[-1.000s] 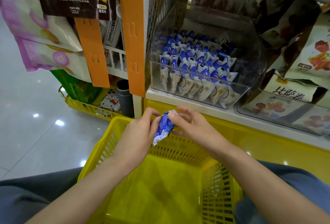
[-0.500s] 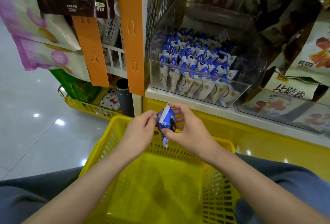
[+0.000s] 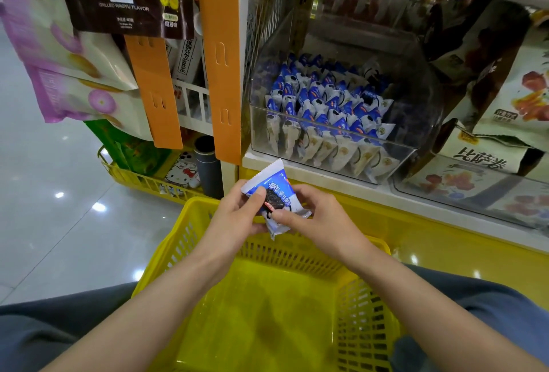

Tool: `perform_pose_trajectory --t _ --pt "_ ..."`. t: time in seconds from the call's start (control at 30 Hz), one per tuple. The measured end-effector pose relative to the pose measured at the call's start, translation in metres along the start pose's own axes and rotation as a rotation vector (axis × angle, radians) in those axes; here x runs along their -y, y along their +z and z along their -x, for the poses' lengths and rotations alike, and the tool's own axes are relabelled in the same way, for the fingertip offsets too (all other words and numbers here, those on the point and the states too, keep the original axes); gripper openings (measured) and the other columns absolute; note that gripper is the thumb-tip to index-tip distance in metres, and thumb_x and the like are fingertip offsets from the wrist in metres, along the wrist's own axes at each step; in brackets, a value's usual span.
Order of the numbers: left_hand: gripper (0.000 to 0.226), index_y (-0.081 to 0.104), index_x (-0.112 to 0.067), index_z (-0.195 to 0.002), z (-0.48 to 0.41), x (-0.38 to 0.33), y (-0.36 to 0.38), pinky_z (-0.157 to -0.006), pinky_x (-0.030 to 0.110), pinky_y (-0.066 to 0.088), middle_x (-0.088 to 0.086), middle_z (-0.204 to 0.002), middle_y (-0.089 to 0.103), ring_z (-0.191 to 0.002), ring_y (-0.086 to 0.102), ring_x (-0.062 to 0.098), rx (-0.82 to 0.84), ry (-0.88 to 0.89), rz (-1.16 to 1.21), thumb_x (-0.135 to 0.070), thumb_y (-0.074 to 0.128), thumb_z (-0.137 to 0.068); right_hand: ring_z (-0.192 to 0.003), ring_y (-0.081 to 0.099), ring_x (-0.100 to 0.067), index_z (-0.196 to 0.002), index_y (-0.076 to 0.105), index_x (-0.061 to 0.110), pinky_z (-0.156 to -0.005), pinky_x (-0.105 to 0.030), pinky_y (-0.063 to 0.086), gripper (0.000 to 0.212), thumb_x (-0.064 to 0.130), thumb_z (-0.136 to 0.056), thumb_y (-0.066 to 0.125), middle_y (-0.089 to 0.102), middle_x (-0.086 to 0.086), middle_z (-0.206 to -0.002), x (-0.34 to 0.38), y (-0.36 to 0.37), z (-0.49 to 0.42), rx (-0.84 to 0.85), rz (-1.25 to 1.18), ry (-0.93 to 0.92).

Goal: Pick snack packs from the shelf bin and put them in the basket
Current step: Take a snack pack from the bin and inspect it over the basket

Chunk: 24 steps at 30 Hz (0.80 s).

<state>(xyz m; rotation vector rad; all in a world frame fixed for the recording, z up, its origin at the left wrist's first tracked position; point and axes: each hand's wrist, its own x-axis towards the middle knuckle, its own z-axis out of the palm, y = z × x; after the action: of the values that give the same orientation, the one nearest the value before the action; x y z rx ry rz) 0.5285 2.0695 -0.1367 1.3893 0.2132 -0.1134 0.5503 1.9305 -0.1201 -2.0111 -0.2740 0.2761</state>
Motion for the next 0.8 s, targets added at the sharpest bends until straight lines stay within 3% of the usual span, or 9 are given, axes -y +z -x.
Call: perform_pose_trajectory --t 0.1,0.17,0.23,0.33,0.4,0.5,0.6,0.7,0.8 --pt "0.014 0.058 -0.014 -0.096 -0.001 -0.006 -0.002 -0.064 0.028 0.056 0.002 -0.085 0.071 -0.077 0.068 0.009 0.014 -0.012 0.107 -0.025 0.051 -0.092 -0.09 0.064 -0.013 -0.095 0.062 0.022 -0.08 -0.031 0.054 0.022 0.013 -0.077 0.072 0.069 0.002 -0.095 0.002 0.0 0.002 -0.055 -0.181 0.012" --pt "0.023 0.061 -0.014 -0.099 0.0 -0.009 -0.003 -0.065 0.023 0.053 -0.002 -0.088 0.073 -0.079 0.067 0.008 0.068 -0.01 0.034 -0.031 0.059 -0.084 -0.09 0.067 -0.02 -0.094 0.061 0.021 -0.073 -0.03 0.058 0.021 0.011 -0.078 0.07 0.069 -0.004 -0.097 0.003 0.002 0.003 -0.085 -0.309 0.048" --pt "0.026 0.064 -0.014 -0.102 0.001 -0.011 -0.004 -0.065 0.021 0.05 0.0 -0.094 0.072 -0.08 0.066 0.006 0.073 0.018 -0.043 -0.029 0.063 -0.08 -0.084 0.068 -0.016 -0.096 0.059 0.023 -0.067 -0.026 0.057 0.023 0.009 -0.08 0.068 0.069 -0.002 -0.096 0.005 0.004 0.005 -0.066 -0.325 0.015" --pt "0.017 0.065 -0.017 -0.104 -0.002 -0.016 -0.008 -0.078 0.029 0.05 0.001 -0.098 0.072 -0.089 0.067 0.011 0.004 0.037 -0.015 -0.022 0.056 -0.09 -0.088 0.064 -0.007 -0.101 0.055 0.035 -0.078 -0.025 0.054 0.029 0.011 -0.086 0.063 0.066 0.006 -0.102 0.013 0.002 0.007 0.009 -0.093 -0.107" --pt "0.018 0.065 -0.021 -0.105 -0.006 -0.022 -0.013 -0.085 0.036 0.049 -0.003 -0.098 0.073 -0.094 0.067 0.013 -0.026 0.047 -0.011 -0.023 0.052 -0.092 -0.092 0.06 0.004 -0.108 0.055 0.035 -0.084 -0.015 0.049 0.028 0.016 -0.088 0.059 0.064 0.009 -0.107 0.024 -0.007 0.0 -0.035 0.083 -0.203" --pt "0.017 0.063 -0.024 -0.106 -0.011 -0.03 -0.02 -0.098 0.047 0.045 -0.003 -0.101 0.072 -0.102 0.064 0.016 -0.07 0.08 0.019 -0.024 0.053 -0.092 -0.09 0.056 0.009 -0.115 0.059 0.021 -0.079 -0.004 0.044 0.025 0.019 -0.09 0.057 0.061 0.011 -0.103 0.049 -0.031 -0.028 -0.226 0.169 -0.307" --pt "0.015 0.063 -0.027 -0.104 -0.014 -0.036 -0.025 -0.098 0.049 0.045 -0.005 -0.101 0.071 -0.103 0.064 0.017 -0.113 0.102 0.048 -0.025 0.055 -0.091 -0.082 0.055 0.004 -0.113 0.061 0.015 -0.071 0.002 0.038 0.023 0.019 -0.091 0.056 0.058 0.011 -0.095 0.072 -0.047 -0.077 -0.315 0.358 -0.321" --pt "0.014 0.062 -0.028 -0.103 -0.016 -0.039 -0.027 -0.092 0.041 0.049 -0.01 -0.094 0.072 -0.097 0.066 0.01 -0.133 0.119 0.063 -0.026 0.056 -0.09 -0.085 0.053 -0.006 -0.11 0.064 0.013 -0.075 -0.011 0.038 0.022 0.02 -0.091 0.058 0.059 0.005 -0.093 0.075 -0.048 -0.128 -0.252 0.478 -0.164" --pt "0.014 0.061 -0.03 -0.103 -0.016 -0.041 -0.027 -0.074 0.023 0.048 -0.015 -0.088 0.071 -0.084 0.065 -0.004 -0.15 0.134 0.044 -0.028 0.056 -0.09 -0.083 0.054 -0.008 -0.102 0.068 0.009 -0.076 -0.018 0.038 0.019 0.02 -0.09 0.059 0.067 -0.004 -0.096 0.067 -0.044 -0.157 -0.189 0.579 -0.109"
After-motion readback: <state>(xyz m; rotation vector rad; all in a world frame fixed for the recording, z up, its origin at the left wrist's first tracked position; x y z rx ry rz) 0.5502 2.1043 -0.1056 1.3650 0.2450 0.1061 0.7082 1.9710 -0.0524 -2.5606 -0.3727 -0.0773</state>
